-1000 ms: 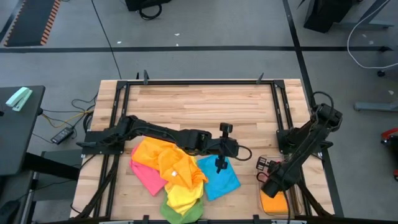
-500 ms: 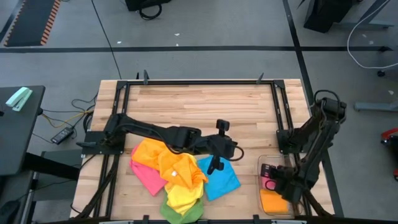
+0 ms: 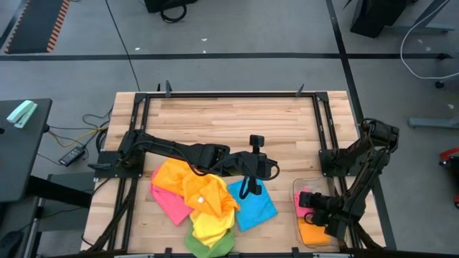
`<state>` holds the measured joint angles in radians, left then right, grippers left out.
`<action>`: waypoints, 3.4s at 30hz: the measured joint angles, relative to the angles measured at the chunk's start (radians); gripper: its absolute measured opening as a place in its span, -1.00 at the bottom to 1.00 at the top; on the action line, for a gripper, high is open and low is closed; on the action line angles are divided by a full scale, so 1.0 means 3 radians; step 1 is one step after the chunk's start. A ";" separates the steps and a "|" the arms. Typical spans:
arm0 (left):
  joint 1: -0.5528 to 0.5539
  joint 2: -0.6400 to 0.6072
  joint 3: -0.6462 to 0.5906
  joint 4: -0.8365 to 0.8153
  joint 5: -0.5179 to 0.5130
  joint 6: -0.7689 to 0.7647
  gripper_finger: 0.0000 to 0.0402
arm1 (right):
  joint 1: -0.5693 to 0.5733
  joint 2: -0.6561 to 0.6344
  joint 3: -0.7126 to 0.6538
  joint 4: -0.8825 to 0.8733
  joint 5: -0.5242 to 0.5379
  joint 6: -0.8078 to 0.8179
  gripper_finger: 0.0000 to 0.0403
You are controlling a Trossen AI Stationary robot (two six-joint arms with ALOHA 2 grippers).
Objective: Fold microfiber towels
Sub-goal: Put the folded pink towel into the transparent bin
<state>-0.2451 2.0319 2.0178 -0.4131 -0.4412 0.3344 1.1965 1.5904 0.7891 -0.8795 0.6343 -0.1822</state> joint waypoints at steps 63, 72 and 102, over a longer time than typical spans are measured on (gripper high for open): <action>0.0000 0.0003 0.0001 -0.0214 0.0000 -0.0180 -0.88 | -0.0370 -0.0468 0.1075 -0.1433 -0.1045 0.1409 0.19; 0.0000 0.0003 0.0001 -0.0171 0.0000 -0.0233 -0.94 | -0.0659 -0.1080 0.0887 -0.0770 -0.1349 0.3255 -0.05; 0.0000 0.0003 0.0003 -0.0161 0.0000 -0.0322 -0.84 | -0.0854 -0.0569 0.0337 -0.0284 -0.2206 0.3989 -0.36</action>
<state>-0.2451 2.0327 2.0186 -0.4614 -0.4412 0.2378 0.9403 1.4197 0.8903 -0.9649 -0.0277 1.0145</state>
